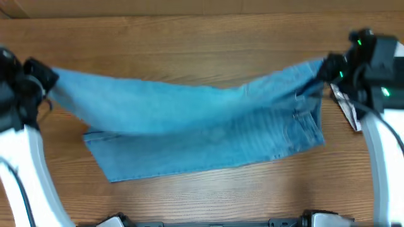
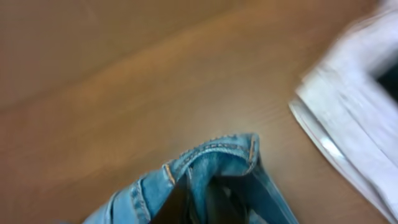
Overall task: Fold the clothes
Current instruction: 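Stretch the jeans between both grippers and lay them flat, then grasp the upper leg hem with the left gripper and pull it left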
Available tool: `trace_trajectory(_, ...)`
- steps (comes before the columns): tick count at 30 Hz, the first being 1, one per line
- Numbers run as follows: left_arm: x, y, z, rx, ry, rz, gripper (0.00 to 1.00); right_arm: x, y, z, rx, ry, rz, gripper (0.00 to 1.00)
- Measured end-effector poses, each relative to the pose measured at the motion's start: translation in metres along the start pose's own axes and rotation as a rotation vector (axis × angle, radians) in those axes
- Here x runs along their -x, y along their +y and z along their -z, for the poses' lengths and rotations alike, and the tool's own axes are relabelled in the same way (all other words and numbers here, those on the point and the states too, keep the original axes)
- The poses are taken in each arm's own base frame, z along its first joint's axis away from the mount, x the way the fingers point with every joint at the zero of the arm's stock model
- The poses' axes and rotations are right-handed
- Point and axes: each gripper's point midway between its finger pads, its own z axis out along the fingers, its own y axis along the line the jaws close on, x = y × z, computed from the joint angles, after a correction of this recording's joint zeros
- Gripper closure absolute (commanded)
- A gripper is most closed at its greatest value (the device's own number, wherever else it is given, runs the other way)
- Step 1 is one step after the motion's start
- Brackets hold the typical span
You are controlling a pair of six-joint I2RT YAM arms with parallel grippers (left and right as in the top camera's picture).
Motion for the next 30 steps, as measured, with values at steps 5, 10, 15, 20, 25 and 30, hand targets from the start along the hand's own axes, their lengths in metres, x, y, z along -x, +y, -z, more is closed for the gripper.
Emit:
trace_trajectory(5,-0.075,0.039,-0.123,0.070,0.369,0.080,0.00,-0.044,-0.004,-0.106,0.032,0.209,-0.014,0.69)
trace_trajectory(10,-0.145,0.081,-0.147,0.209,0.619,0.094,0.00,-0.090,-0.016,-0.130,0.006,0.377,-0.029,0.69)
trace_trajectory(15,-0.156,0.099,-0.109,0.341,0.713,0.035,0.00,-0.096,-0.019,-0.122,-0.005,0.406,-0.008,0.69)
trace_trajectory(20,-0.153,0.136,-0.072,0.600,0.724,-0.065,0.00,-0.103,-0.024,-0.119,-0.030,0.438,0.001,0.68)
trace_trajectory(25,-0.139,0.154,-0.068,0.712,0.656,-0.086,0.00,-0.110,-0.032,-0.115,-0.074,0.464,0.011,0.68)
trace_trajectory(30,-0.125,0.169,-0.078,0.700,0.584,-0.001,0.00,-0.112,-0.042,-0.113,-0.126,0.474,0.021,0.68)
